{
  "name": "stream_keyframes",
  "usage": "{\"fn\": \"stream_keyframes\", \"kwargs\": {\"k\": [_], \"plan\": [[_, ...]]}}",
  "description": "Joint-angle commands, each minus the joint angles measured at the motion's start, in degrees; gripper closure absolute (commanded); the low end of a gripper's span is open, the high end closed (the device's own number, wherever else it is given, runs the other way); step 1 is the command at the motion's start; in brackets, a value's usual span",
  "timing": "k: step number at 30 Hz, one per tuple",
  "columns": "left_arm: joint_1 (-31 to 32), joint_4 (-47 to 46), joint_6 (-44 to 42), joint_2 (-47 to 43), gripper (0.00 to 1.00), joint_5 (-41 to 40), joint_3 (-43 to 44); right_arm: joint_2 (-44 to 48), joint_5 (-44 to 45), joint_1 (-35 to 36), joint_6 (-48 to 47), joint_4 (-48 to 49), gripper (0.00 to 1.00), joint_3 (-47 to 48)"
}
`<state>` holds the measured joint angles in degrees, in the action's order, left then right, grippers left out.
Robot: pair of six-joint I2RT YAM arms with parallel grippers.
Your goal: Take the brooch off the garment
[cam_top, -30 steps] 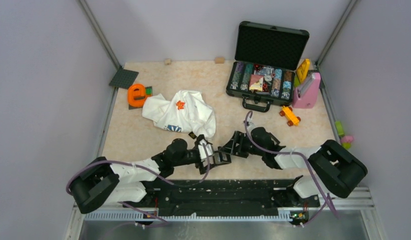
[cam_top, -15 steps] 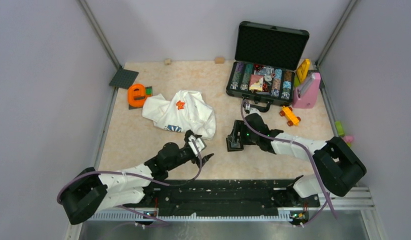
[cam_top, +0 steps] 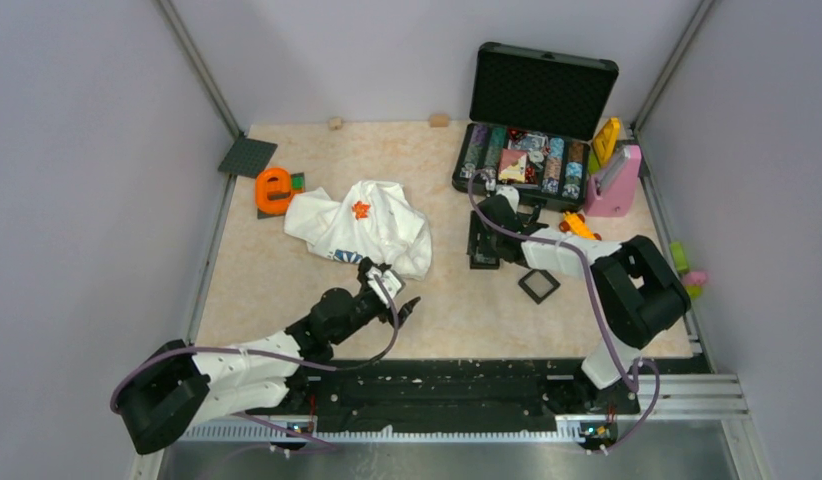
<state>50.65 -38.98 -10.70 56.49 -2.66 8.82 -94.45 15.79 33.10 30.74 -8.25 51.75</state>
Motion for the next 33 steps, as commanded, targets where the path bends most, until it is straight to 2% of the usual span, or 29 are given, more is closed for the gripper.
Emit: {"fn": "stream_keyframes", "kwargs": {"k": [1,4,6,11,13,15,18,21,24,27,30,33], "plan": [[-0.2,-3.5,1.2,-1.6,0.01,-3.8,-1.2,-2.1,0.8,-1.5,-3.8,-2.2,0.35,2.9],[-0.2,-3.5,1.6,-2.0,0.01,-6.2,-1.3,0.1,-0.5,-2.0,-5.1,-2.0,0.17,3.6],[-0.3,-3.6,2.5,-2.4,0.01,-9.2,-1.3,2.1,0.2,-2.1,-6.4,-2.6,0.08,4.5],[-2.9,-2.7,6.0,-4.9,0.01,-14.2,-0.8,8.7,1.2,-3.6,-9.8,-3.5,0.04,4.9],[-4.7,1.9,8.0,-7.7,0.01,-17.0,1.1,12.5,1.4,-5.1,-10.9,-2.2,0.04,2.8],[-9.7,9.1,9.9,-10.7,0.01,-17.4,3.1,17.2,1.7,-7.6,-11.6,0.7,0.04,-0.9],[-19.4,12.7,17.4,-14.0,0.01,-15.4,4.1,25.3,0.9,-13.7,-11.6,9.5,0.04,-8.9],[-25.3,12.1,15.8,-13.8,0.01,-16.4,4.1,34.4,-0.2,-19.1,-15.3,22.9,0.04,-19.7],[-32.4,15.0,16.7,-9.8,0.01,-17.7,6.9,40.1,5.0,-20.9,-20.5,37.0,0.06,-30.8],[-40.5,12.1,18.2,-4.6,0.01,-13.1,8.5,39.5,4.9,-22.7,-24.6,49.2,0.1,-39.1],[-43.6,3.1,16.7,2.0,0.01,-12.5,7.4,35.4,2.6,-22.9,-32.4,62.5,0.11,-44.8],[-46.6,-3.4,16.9,10.1,0.03,-12.2,7.8,28.0,4.0,-23.5,-33.8,74.2,0.11,-46.9]]}}
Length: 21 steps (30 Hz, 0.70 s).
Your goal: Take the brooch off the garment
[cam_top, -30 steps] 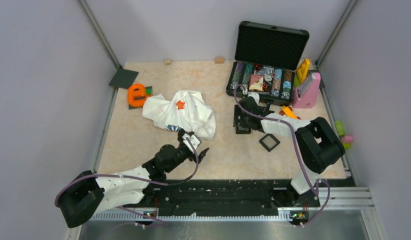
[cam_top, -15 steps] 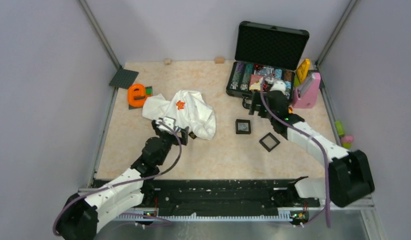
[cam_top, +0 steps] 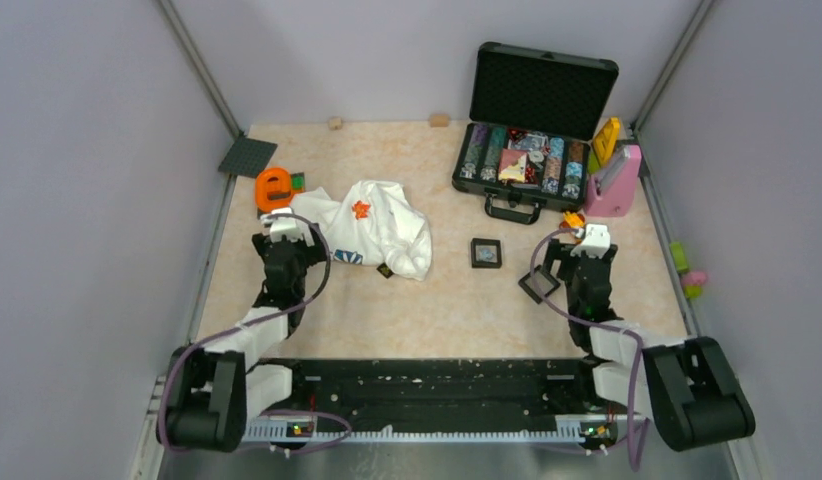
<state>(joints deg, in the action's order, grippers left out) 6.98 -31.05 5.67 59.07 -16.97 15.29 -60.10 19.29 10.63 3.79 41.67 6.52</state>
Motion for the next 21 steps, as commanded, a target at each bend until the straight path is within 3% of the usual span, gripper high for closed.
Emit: {"fn": "stream_keyframes", "kwargs": {"k": [1,3,6,8,9,12,15,21], "plan": [[-3.6,-15.1,-0.3,10.5,0.05,3.3,0.7,-9.9,0.6,-1.9,-6.6,28.1,0.11,-1.8],[-3.9,-20.9,-3.0,15.3,0.13,3.5,1.6,-15.7,-1.1,-4.2,-4.3,31.9,0.11,-1.2],[-4.4,-22.7,-4.9,18.1,0.11,3.1,2.7,-24.5,-2.3,-6.0,-3.0,40.6,0.13,-1.2],[-6.3,-27.6,-3.9,23.4,0.12,5.3,2.6,-22.3,-3.7,-6.0,-2.3,29.0,0.14,2.2],[-6.6,-33.4,-4.2,26.1,0.13,6.6,1.7,-23.5,-3.8,-6.1,-2.7,27.7,0.05,4.1],[-6.6,-25.3,-3.0,24.1,0.12,7.2,3.3,-23.1,-5.5,-5.9,-3.4,31.4,0.01,2.0],[-6.6,-28.5,-3.4,24.7,0.02,7.2,2.3,-23.0,-8.5,-6.4,-4.8,28.5,0.01,3.4],[-6.6,-30.2,-3.8,25.1,0.01,7.1,1.9,-23.4,-8.5,-6.4,-4.8,29.6,0.01,3.3]]}}
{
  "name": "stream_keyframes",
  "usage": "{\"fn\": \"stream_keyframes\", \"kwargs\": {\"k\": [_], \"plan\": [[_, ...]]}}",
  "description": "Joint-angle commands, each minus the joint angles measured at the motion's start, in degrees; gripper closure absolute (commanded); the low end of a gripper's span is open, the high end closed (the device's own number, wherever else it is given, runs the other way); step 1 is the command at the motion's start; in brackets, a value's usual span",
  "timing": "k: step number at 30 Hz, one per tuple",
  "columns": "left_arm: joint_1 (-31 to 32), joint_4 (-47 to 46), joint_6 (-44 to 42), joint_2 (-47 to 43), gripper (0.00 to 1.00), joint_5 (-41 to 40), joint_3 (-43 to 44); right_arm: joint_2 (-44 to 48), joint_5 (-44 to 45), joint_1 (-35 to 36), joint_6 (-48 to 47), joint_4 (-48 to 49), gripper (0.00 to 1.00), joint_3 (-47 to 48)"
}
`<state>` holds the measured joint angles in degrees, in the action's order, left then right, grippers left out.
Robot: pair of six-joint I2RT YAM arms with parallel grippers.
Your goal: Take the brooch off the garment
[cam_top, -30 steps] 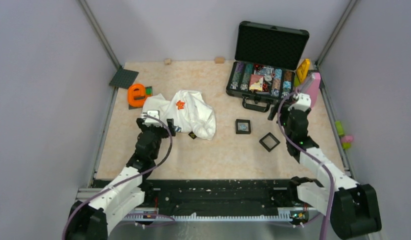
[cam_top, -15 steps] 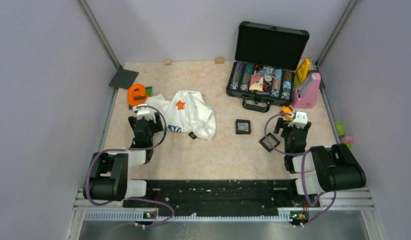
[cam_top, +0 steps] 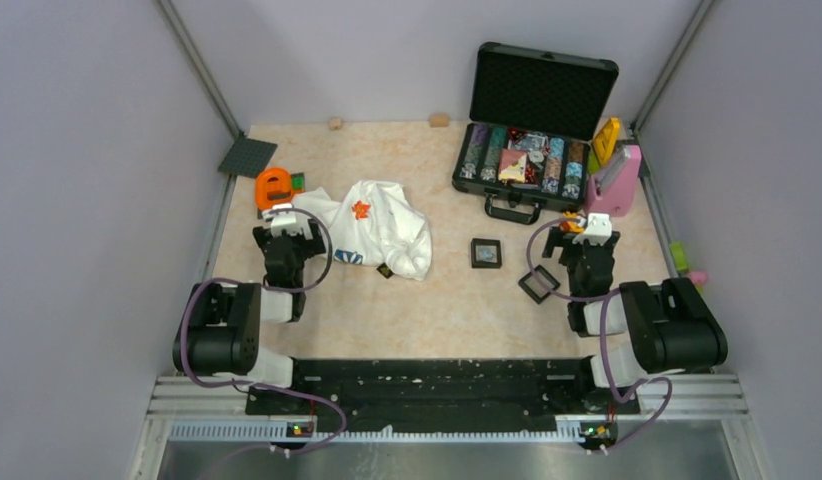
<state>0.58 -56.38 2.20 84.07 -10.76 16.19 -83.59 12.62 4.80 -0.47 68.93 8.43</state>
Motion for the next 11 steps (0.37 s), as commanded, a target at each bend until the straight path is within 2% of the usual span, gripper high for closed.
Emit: {"fn": "stream_keyframes", "kwargs": {"k": [1,11], "plan": [[-0.2,-5.0,-0.3,0.1,0.01,1.0,1.0,0.2,-1.8,-0.6,-0.5,2.0,0.01,1.5],[-2.0,-4.5,-0.1,0.2,0.01,1.7,1.3,0.1,-1.9,-0.6,-0.6,2.2,0.01,1.4]]}}
